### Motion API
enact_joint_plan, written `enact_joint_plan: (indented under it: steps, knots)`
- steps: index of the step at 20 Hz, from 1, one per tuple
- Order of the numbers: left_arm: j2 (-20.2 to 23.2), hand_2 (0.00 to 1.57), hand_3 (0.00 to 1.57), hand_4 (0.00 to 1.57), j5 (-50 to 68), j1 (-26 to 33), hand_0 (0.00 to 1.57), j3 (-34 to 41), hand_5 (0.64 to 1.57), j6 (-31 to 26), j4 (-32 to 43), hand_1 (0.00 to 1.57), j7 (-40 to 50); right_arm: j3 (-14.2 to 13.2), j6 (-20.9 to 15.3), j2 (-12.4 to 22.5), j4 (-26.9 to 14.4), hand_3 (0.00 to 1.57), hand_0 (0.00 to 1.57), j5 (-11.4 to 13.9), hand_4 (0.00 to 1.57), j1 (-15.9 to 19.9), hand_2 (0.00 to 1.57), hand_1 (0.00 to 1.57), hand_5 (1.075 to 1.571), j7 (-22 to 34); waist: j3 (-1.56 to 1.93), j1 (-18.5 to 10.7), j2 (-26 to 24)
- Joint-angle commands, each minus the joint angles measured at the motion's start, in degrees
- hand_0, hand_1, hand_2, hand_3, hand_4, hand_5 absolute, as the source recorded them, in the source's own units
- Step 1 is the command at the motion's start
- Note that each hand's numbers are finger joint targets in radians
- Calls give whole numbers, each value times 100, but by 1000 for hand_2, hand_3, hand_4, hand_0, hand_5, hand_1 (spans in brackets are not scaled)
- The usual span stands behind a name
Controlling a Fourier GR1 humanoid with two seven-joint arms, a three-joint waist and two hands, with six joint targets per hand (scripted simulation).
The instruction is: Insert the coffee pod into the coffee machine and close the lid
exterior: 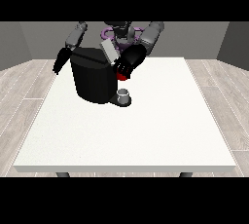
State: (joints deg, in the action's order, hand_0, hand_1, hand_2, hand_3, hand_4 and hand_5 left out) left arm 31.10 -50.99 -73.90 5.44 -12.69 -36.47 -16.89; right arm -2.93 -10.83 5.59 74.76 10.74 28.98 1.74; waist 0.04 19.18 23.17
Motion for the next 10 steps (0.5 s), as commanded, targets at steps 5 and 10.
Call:
enact_joint_plan:
  steps: [5,10]
  knots:
    - [-57,587,459,0,-238,-95,0,-42,1571,303,98,0,213,27,-172,-96,-70,0,0,116,173,185,0,0,1571,145,-2,-42,55]
    - [-457,481,381,0,-240,146,0,-159,1571,237,22,0,288,-81,-73,31,-328,0,0,72,152,-92,0,0,1571,-28,0,-161,-343]
